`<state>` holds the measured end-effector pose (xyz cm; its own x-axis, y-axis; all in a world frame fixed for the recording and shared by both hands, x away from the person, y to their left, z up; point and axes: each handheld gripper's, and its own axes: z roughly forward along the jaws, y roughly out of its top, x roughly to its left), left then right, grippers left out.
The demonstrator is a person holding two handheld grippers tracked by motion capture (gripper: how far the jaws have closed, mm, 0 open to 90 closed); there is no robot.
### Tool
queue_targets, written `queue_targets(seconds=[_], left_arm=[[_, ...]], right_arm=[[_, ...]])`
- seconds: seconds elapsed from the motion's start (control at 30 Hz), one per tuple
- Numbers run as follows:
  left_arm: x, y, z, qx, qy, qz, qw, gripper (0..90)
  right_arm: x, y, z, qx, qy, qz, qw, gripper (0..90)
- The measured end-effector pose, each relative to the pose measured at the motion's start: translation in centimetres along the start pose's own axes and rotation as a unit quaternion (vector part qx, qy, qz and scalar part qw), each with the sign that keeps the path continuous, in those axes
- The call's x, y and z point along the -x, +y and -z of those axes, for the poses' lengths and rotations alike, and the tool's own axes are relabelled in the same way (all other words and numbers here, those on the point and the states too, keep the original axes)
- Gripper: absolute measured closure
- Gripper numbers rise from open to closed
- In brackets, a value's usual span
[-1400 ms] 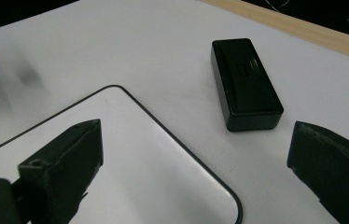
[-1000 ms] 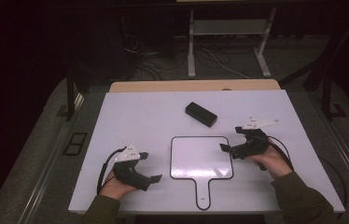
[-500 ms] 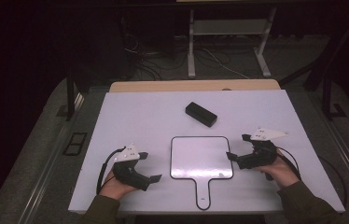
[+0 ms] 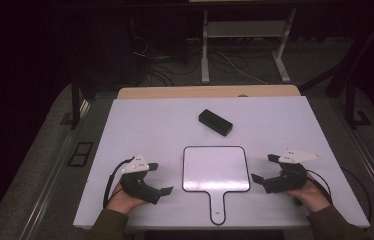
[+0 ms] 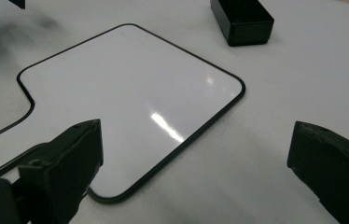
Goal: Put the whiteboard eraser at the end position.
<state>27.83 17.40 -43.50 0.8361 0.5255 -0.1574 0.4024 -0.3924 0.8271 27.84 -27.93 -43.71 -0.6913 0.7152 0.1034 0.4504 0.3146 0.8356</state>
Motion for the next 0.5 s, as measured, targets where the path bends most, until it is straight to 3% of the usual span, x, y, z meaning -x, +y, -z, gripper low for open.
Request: queue_targets(seconds=[0.5], left_arm=[[0.0,0.0,0.0,-0.001,0.001,0.001,1.0,0.0]], right_arm=[[0.1,-2.0,1.6,-0.006,-0.006,-0.009,0.9999,2.3]])
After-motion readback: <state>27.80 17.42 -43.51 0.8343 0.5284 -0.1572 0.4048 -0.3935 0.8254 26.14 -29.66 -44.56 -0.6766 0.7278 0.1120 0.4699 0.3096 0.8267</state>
